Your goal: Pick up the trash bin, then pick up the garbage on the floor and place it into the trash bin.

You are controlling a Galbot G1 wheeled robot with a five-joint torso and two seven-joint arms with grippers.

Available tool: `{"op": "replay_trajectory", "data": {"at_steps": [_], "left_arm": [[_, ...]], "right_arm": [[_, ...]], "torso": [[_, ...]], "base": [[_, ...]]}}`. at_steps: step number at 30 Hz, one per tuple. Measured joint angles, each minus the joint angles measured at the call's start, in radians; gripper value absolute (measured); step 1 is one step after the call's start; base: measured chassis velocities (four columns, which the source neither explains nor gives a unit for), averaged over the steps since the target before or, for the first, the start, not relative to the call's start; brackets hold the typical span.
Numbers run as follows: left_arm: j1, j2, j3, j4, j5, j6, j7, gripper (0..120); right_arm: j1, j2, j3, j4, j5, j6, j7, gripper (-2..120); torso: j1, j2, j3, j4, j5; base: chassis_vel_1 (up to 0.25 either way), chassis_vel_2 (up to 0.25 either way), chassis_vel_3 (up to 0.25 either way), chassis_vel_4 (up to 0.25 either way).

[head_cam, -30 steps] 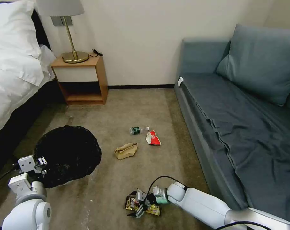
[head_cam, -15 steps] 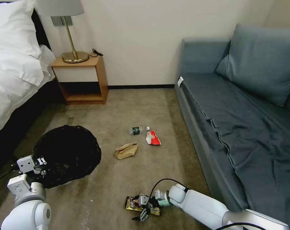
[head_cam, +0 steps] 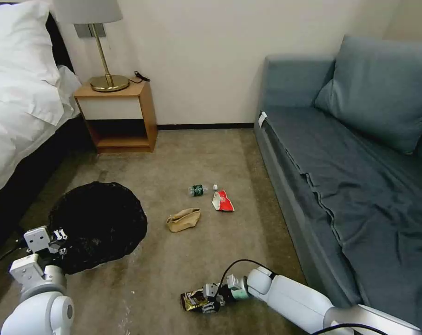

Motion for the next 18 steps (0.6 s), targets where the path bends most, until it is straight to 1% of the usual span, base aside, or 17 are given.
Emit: {"op": "replay_trajectory", "data": {"at_steps": [1,3,4,6,16,18], "left_arm": [[0.000,0.000,0.000,0.000,0.000,0.000,0.000,4],[-0.002,0.002,0.000,0.003,0.000,0.001,0.000,4],[-0.002,0.002,0.000,0.003,0.000,0.001,0.000,4],[-0.003,0.003,0.000,0.006,-0.002,0.001,0.000,4],[-0.007,0.003,0.001,0.008,-0.004,0.003,0.000,4],[-0.008,0.004,0.000,0.013,-0.005,0.004,0.000,4]], "right_arm": [[0.000,0.000,0.000,0.000,0.000,0.000,0.000,25],[0.001,-0.003,0.003,0.003,0.002,0.000,0.001,13],[0.001,-0.003,0.003,0.003,0.002,0.000,0.001,13],[0.002,-0.003,0.007,0.002,-0.002,0.005,0.002,1],[0.014,-0.002,0.011,0.016,0.007,0.006,0.009,0],[0.015,-0.010,0.032,0.033,0.021,0.008,0.018,0]], "torso": [[0.000,0.000,0.000,0.0000,0.0000],[0.000,0.000,0.000,0.0000,0.0000],[0.000,0.000,0.000,0.0000,0.0000],[0.000,0.000,0.000,0.0000,0.0000],[0.000,0.000,0.000,0.0001,0.0000],[0.000,0.000,0.000,0.0000,-0.0001]], "base": [[0.000,0.000,0.000,0.000],[0.000,0.000,0.000,0.000],[0.000,0.000,0.000,0.000],[0.000,0.000,0.000,0.000],[0.000,0.000,0.000,0.000],[0.000,0.000,0.000,0.000]]}}
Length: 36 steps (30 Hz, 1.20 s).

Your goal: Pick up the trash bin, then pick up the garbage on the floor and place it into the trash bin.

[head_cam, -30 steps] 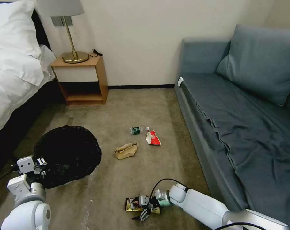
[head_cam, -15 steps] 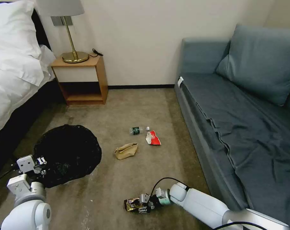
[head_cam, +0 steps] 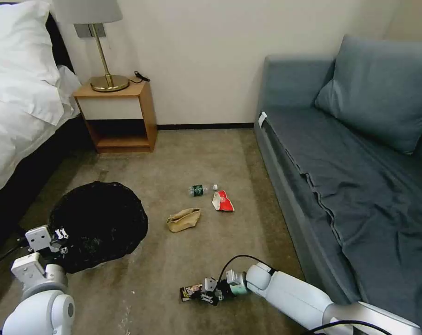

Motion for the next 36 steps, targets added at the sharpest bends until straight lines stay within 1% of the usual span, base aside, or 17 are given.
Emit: {"op": "replay_trajectory", "data": {"at_steps": [8,10,11,13,14,16,20,22,24,25,26,28,29,31,32,33,36], "left_arm": [[-0.007,0.000,0.003,0.015,-0.005,0.000,0.000,4],[-0.011,0.001,0.004,0.021,-0.007,0.000,0.001,4],[-0.011,0.001,0.004,0.021,-0.007,0.000,0.001,4],[-0.012,0.001,0.007,0.023,-0.014,-0.004,0.001,4],[-0.012,0.001,0.007,0.023,-0.014,-0.004,0.001,4],[-0.013,-0.003,0.012,0.027,-0.015,-0.007,0.001,4],[-0.015,-0.003,0.017,0.033,-0.015,-0.009,0.002,4],[-0.020,-0.005,0.017,0.038,-0.015,-0.013,0.003,4],[-0.021,-0.005,0.017,0.039,-0.016,-0.013,0.003,4],[-0.023,-0.005,0.017,0.039,-0.017,-0.013,0.004,4],[-0.023,-0.005,0.017,0.039,-0.017,-0.013,0.004,4],[-0.027,-0.003,0.016,0.039,-0.019,-0.013,0.004,4],[-0.027,-0.003,0.016,0.039,-0.019,-0.013,0.004,4],[-0.031,-0.001,0.018,0.036,-0.022,-0.013,0.005,4],[-0.031,-0.001,0.018,0.036,-0.022,-0.013,0.005,4],[-0.034,-0.001,0.019,0.035,-0.022,-0.013,0.005,4],[-0.035,-0.001,0.020,0.035,-0.022,-0.012,0.005,4]], "right_arm": [[0.017,0.003,0.115,0.064,0.069,0.000,0.055,0],[0.036,0.007,0.159,0.110,0.108,0.000,0.124,0],[0.036,0.007,0.159,0.110,0.108,0.000,0.124,0],[0.042,0.023,0.188,0.161,0.167,0.005,0.268,0],[0.042,0.023,0.188,0.161,0.167,0.005,0.268,0],[0.041,0.046,0.223,0.208,0.198,0.005,0.359,0],[0.042,0.062,0.246,0.255,0.212,0.007,0.426,0],[0.050,0.076,0.257,0.368,0.272,-0.009,0.532,0],[0.055,0.079,0.260,0.405,0.291,-0.017,0.563,0],[0.065,0.083,0.260,0.445,0.305,-0.024,0.597,0],[0.065,0.083,0.260,0.445,0.305,-0.024,0.597,0],[0.093,0.084,0.239,0.533,0.329,-0.040,0.671,0],[0.093,0.084,0.239,0.533,0.329,-0.040,0.671,0],[0.112,0.085,0.201,0.605,0.368,-0.056,0.743,0],[0.112,0.085,0.201,0.605,0.368,-0.056,0.743,0],[0.123,0.093,0.166,0.649,0.397,-0.065,0.790,0],[0.134,0.106,0.134,0.674,0.411,-0.067,0.827,0]], "torso": [[0.000,0.000,0.000,0.0000,0.0000],[0.000,0.000,0.000,0.0001,-0.0001],[0.000,0.000,0.000,0.0001,-0.0001],[0.000,0.000,0.000,0.0000,-0.0001],[0.000,0.000,0.000,0.0000,-0.0001],[0.000,0.000,0.000,0.0002,0.0000],[0.000,0.000,0.000,0.0002,-0.0001],[0.000,0.000,0.000,0.0001,-0.0001],[0.000,0.000,0.000,0.0001,-0.0001],[0.000,0.000,0.000,0.0001,-0.0001],[0.000,0.000,0.000,0.0001,-0.0001],[0.000,0.000,0.000,0.0001,-0.0002],[0.000,0.000,0.000,0.0001,-0.0002],[0.000,0.000,0.000,0.0000,-0.0002],[0.000,0.000,0.000,0.0000,-0.0002],[0.000,0.000,0.000,0.0000,-0.0001],[0.000,0.000,0.000,0.0000,-0.0002]], "base": [[0.000,0.000,0.000,0.000],[0.000,0.000,0.000,0.000],[0.000,0.000,0.000,0.000],[0.000,0.000,0.000,0.000],[0.000,0.000,0.000,0.000],[0.000,0.000,0.000,0.000],[0.000,0.000,0.000,0.000],[0.000,0.000,0.000,0.000],[0.000,0.000,0.000,0.000],[0.000,0.000,0.000,0.000],[0.000,0.000,0.000,0.000],[0.000,0.000,0.000,0.000],[0.000,0.000,0.000,0.000],[0.000,0.000,0.000,0.000],[0.000,0.000,0.000,0.000],[0.000,0.000,0.000,0.000],[0.000,0.000,0.000,0.000]]}}
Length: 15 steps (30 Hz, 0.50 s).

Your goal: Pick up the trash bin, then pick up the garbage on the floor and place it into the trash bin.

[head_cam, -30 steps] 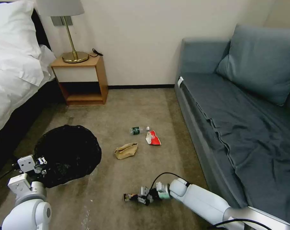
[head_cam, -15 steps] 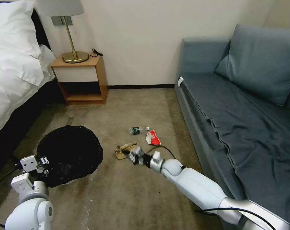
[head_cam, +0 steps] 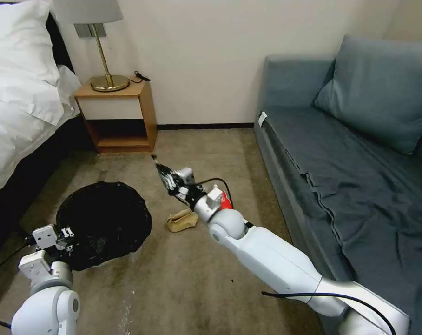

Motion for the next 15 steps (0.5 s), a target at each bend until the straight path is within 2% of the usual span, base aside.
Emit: {"op": "replay_trajectory", "data": {"at_steps": [5,15], "left_arm": [[0.000,-0.005,0.005,0.000,0.001,0.000,0.000,4],[0.000,-0.009,0.006,-0.007,0.003,0.001,0.000,4]], "right_arm": [[0.058,0.063,-0.111,-0.011,0.007,0.000,0.037,0],[0.115,0.122,-0.173,-0.079,0.003,0.011,0.032,0]], "torso": [[0.000,0.000,0.000,0.0002,-0.0001],[0.000,0.000,0.000,0.0001,0.0000]], "base": [[0.000,0.000,0.000,0.000],[0.000,0.000,0.000,0.000]]}}
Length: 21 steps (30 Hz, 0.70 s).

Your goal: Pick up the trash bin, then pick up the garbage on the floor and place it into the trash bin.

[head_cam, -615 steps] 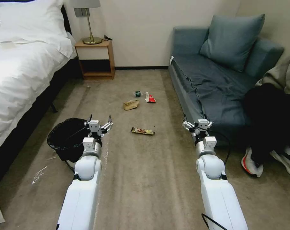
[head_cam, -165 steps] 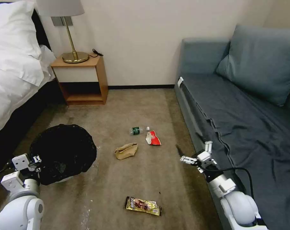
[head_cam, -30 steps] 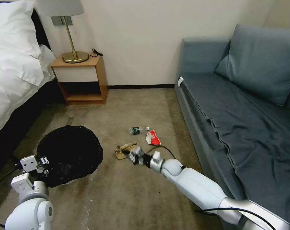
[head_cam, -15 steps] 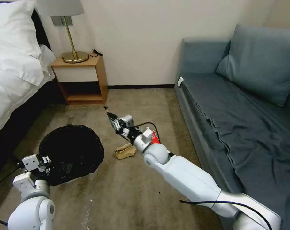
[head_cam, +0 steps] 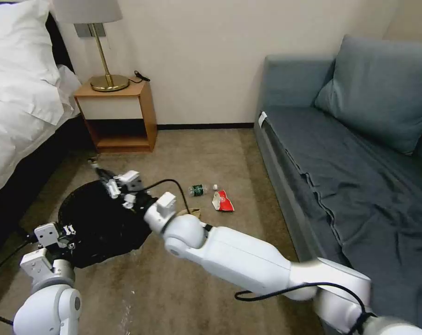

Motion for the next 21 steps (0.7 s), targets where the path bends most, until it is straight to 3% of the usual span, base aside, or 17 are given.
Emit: {"op": "replay_trajectory", "data": {"at_steps": [3,5,7,15,18,21], "left_arm": [[0.000,-0.001,-0.001,0.000,0.001,0.000,0.000,4],[0.006,-0.014,0.002,0.000,0.012,-0.006,-0.002,4],[0.010,-0.017,0.006,-0.001,0.017,-0.007,-0.002,4],[0.010,-0.044,0.023,-0.012,0.039,-0.014,-0.004,4],[0.009,-0.042,0.018,-0.013,0.039,-0.015,-0.004,4],[0.009,-0.042,0.017,-0.013,0.039,-0.015,-0.004,4]], "right_arm": [[0.007,0.016,-0.006,-0.018,-0.003,0.002,-0.005,0],[-0.015,0.098,-0.013,-0.135,-0.056,0.035,-0.047,0],[-0.035,0.120,-0.013,-0.171,-0.072,0.042,-0.060,0],[-0.087,0.151,-0.008,-0.271,-0.138,0.062,-0.108,0],[-0.096,0.133,-0.007,-0.257,-0.143,0.034,-0.109,15],[-0.096,0.132,-0.008,-0.254,-0.143,0.032,-0.109,20]], "torso": [[0.000,0.000,0.000,-0.0001,0.0000],[0.000,0.000,0.000,0.0001,0.0000],[0.000,0.000,0.000,0.0001,0.0000],[0.000,0.000,0.000,-0.0002,0.0002],[0.000,0.000,0.000,-0.0001,0.0002],[0.000,0.000,0.000,-0.0001,0.0002]], "base": [[0.000,0.000,0.000,0.000],[0.000,0.000,0.000,0.000],[0.000,0.000,0.000,0.000],[0.000,0.000,0.000,0.000],[0.000,0.000,0.000,0.000],[0.000,0.000,0.000,0.000]]}}
